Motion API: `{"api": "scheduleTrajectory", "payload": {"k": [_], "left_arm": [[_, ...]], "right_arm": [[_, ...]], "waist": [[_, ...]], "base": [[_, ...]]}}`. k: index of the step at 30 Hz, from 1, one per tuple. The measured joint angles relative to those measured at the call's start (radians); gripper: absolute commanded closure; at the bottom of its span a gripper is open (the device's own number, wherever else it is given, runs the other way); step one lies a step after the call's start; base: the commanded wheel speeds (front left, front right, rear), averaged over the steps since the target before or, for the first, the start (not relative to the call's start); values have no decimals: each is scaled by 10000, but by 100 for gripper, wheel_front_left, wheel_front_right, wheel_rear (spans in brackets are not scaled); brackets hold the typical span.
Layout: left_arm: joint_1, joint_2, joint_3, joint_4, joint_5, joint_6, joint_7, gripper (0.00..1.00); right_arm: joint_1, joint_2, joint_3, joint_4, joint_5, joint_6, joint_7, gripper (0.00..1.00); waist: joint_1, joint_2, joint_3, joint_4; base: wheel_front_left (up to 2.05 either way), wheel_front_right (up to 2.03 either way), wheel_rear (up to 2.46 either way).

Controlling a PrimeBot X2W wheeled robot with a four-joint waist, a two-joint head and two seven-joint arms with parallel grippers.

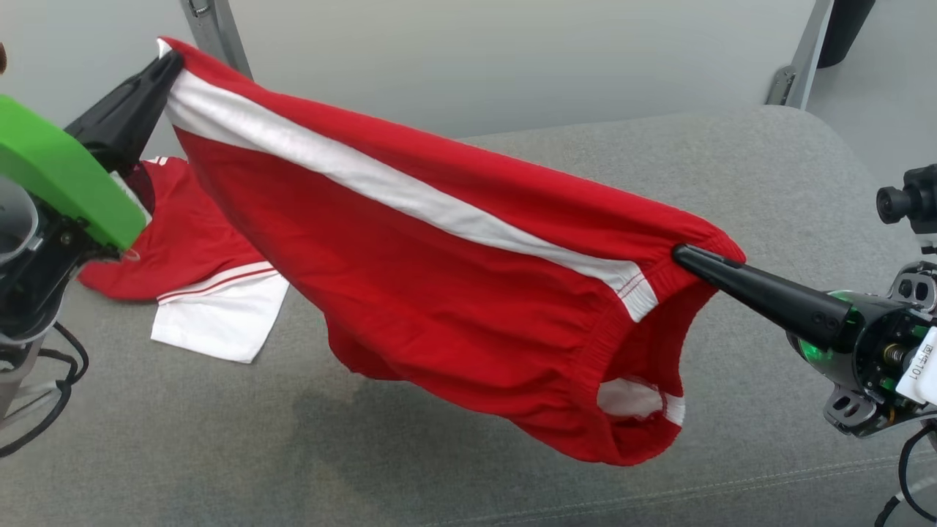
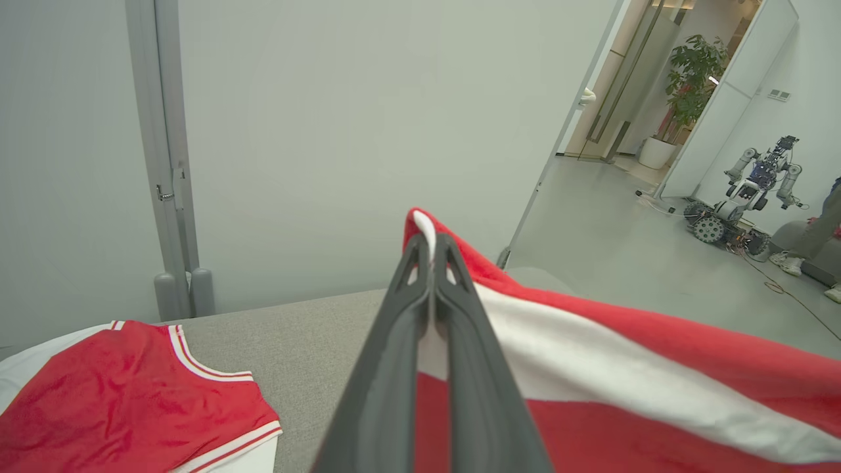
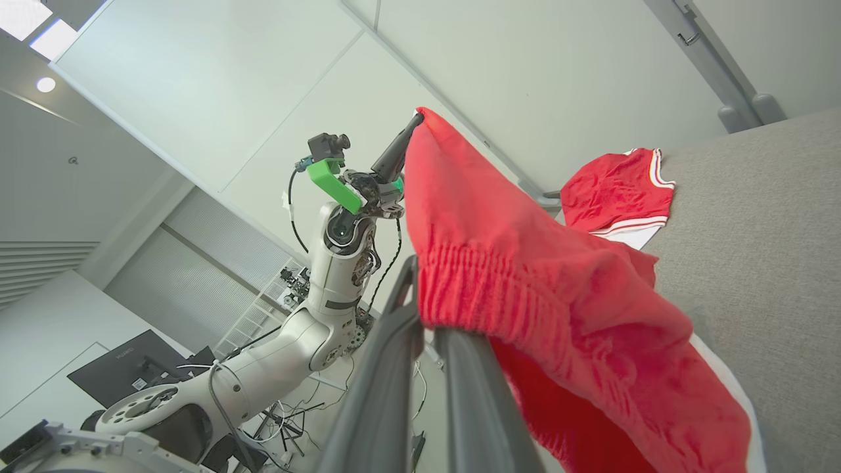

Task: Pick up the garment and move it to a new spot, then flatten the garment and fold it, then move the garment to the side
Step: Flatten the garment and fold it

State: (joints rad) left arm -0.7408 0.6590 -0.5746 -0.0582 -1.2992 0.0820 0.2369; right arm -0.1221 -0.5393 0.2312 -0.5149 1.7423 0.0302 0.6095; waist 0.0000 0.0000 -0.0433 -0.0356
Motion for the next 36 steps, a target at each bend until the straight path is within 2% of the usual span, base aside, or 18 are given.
{"api": "scheduleTrajectory", "payload": {"k": [8,16,18,21,26,36], "left_arm": [[1094,481,495,-1383,-428,255,-46,100],[2180,1197,1202,-2740,-616,428,-232,100],[2377,1442,1534,-3177,-660,428,-278,100],[2847,1785,2309,-3722,-1116,428,-366,100],[3863,1918,2669,-3737,-1480,428,-355,100],[4611,1680,2420,-3770,-1818,428,-199,100]], "right_arm": [[418,-2,-44,-779,190,-150,-29,100],[1248,27,-46,-2008,378,-234,-194,100],[1452,73,-56,-2297,502,-251,-213,100],[1920,109,-178,-2794,556,-508,-495,100],[2527,242,-309,-2777,491,-757,-859,100],[2614,869,-314,-1969,-213,-834,-1636,100]], "waist": [[0,0,-110,197],[-1,0,-132,448],[0,0,-93,514],[0,0,108,585],[0,0,554,637],[0,0,1794,466]], "base": [[0,0,0],[0,0,0],[0,0,0],[0,0,0],[0,0,0],[0,0,0]]}}
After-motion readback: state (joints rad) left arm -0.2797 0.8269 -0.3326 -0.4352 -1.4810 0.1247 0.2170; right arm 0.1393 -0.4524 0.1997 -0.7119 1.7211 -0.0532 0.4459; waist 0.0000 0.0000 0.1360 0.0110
